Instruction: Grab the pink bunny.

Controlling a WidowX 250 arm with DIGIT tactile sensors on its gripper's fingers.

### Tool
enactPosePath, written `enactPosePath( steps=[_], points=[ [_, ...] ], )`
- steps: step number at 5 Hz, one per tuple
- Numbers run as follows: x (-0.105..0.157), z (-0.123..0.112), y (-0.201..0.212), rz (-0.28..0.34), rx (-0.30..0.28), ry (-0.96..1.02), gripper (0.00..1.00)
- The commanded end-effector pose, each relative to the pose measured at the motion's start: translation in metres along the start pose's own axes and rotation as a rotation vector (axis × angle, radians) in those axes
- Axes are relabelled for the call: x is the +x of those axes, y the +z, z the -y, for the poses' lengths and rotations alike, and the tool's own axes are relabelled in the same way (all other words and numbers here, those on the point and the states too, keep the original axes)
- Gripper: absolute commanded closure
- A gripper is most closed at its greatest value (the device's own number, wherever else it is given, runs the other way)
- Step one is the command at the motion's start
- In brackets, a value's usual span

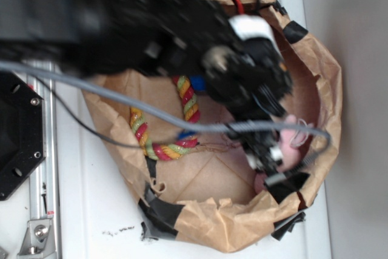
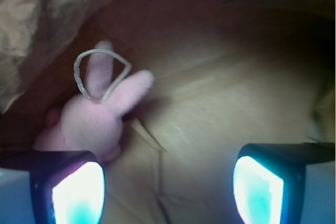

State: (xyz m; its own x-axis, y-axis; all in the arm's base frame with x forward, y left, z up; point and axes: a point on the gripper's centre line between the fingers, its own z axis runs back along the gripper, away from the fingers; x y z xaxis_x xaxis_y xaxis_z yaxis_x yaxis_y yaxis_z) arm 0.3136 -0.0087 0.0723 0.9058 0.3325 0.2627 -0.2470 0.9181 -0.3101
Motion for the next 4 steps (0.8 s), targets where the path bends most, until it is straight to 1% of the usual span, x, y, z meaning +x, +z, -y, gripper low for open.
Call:
enactPosePath(
  steps=[1,2,3,4],
  points=[
    [0.034,0.049,-0.003,0.069,-0.152,-0.047,0.0],
    [0.015,0.049,-0.022,0.019,-0.111,-0.102,0.0],
    [-0.035,0.019,-0.03,-0.083,-0.032,-0.115,1.0],
    [-0.058,0.004,-0.006,-0.102,-0.006,-0.146,1.0]
  ],
)
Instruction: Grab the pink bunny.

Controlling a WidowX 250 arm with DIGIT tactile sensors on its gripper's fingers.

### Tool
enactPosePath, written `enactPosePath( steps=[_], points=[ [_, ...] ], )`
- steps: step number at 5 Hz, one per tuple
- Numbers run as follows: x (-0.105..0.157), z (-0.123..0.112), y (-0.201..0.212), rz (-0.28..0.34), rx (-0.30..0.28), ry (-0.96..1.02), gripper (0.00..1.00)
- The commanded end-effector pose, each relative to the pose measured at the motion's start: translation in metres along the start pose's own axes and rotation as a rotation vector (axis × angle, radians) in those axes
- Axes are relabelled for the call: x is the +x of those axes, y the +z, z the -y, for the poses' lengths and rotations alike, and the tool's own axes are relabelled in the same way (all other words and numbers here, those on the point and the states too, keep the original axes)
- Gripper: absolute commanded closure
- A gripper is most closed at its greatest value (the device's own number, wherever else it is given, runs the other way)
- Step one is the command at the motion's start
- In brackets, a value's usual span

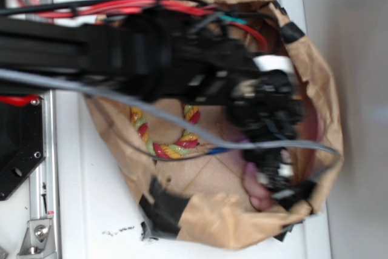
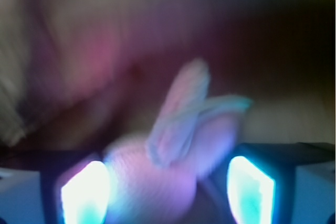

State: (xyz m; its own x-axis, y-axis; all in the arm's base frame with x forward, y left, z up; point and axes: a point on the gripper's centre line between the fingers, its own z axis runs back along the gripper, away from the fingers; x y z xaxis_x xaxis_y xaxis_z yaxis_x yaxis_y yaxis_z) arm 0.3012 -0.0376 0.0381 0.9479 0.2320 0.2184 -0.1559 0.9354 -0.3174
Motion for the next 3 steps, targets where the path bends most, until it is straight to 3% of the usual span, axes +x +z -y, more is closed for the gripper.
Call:
enactPosePath(
  steps=[1,2,3],
  points=[
    [-0.026,-0.019,0.069,-0.027,0.051,-0.095,1.0],
    [-0.032,-0.03,0.109,0.011,0.17,-0.129,1.0],
    [0.009,-0.021,0.121,0.042,0.174,-0.18,0.0]
  ],
)
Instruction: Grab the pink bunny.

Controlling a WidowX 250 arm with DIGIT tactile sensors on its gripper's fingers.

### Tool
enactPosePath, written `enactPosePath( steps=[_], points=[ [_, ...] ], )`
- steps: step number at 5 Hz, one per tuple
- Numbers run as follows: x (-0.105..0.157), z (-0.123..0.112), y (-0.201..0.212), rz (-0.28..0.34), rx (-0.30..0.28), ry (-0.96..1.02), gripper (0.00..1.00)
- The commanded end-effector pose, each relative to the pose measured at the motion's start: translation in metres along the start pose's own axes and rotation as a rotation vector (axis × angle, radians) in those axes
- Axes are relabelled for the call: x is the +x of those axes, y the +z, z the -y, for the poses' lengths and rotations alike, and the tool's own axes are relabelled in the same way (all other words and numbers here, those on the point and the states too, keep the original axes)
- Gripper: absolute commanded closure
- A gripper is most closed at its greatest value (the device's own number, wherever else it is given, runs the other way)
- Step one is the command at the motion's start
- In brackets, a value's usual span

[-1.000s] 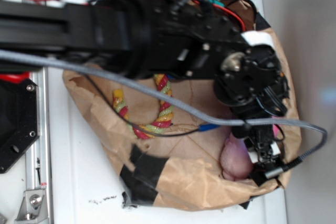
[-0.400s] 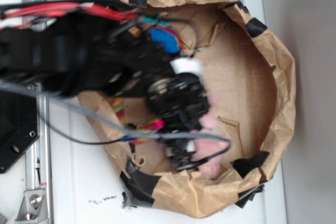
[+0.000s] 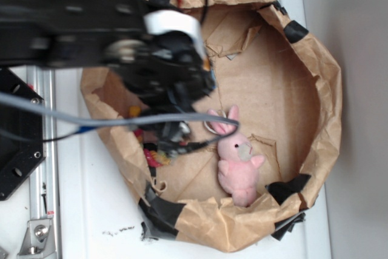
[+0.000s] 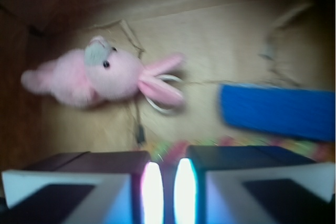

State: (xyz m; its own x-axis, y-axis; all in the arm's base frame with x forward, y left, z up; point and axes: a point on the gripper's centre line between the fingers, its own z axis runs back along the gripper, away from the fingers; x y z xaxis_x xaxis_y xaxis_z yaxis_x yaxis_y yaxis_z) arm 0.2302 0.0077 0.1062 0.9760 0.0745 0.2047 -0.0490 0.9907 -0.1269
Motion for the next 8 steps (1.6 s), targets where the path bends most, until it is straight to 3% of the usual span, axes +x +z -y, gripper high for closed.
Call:
enactPosePath(
  steps=[1,2,3,4,5,6,8],
  points=[
    [0.096,0.019,0.026,0.042,0.172,-0.32,0.0],
    [0.119,0.051,-0.003,-0.02,0.235,-0.596,0.0],
    [0.097,0.081,-0.02,-0.08,0.155,-0.838,0.0],
    [0.058,0.086,-0.015,-0.08,0.082,-1.059,0.0],
    [0.041,0.082,0.008,-0.015,0.017,-1.066,0.0],
    [0.038,0.081,0.0,-0.027,0.03,-1.075,0.0],
    [0.017,0.087,-0.058,-0.096,-0.064,-1.142,0.0]
  ],
)
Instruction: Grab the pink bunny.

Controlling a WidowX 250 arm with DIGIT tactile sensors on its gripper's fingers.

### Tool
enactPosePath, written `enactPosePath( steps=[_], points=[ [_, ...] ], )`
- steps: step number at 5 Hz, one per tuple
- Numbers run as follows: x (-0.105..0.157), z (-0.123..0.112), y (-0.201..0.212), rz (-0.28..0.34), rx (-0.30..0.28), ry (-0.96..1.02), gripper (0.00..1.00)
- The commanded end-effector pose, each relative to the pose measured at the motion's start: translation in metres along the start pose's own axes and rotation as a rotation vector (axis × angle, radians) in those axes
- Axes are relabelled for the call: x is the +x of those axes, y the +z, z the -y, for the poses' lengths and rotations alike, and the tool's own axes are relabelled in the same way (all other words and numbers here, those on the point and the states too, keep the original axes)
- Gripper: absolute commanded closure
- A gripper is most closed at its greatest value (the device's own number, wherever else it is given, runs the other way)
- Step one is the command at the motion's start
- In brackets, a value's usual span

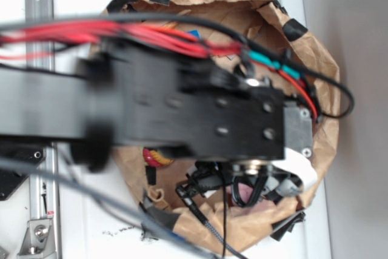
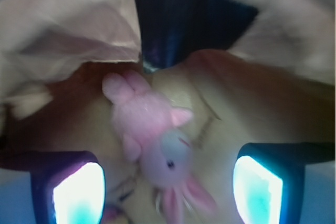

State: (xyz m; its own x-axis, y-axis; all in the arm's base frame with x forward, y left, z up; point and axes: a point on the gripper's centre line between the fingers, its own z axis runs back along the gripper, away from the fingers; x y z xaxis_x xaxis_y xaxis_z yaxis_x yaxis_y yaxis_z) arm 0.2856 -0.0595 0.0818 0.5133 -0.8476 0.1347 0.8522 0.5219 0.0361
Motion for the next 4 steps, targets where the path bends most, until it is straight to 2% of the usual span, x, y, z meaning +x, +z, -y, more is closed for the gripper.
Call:
enactPosePath(
  steps=[1,2,3,4],
  points=[
    [-0.001,0.051,-0.038,-0.044,-0.02,-0.084,1.0],
    [-0.011,0.052,-0.033,-0.047,0.028,-0.039,1.0],
    [-0.025,0.043,-0.02,-0.038,0.077,0.067,1.0],
    [-0.034,0.026,0.014,-0.013,0.074,0.316,1.0]
  ],
)
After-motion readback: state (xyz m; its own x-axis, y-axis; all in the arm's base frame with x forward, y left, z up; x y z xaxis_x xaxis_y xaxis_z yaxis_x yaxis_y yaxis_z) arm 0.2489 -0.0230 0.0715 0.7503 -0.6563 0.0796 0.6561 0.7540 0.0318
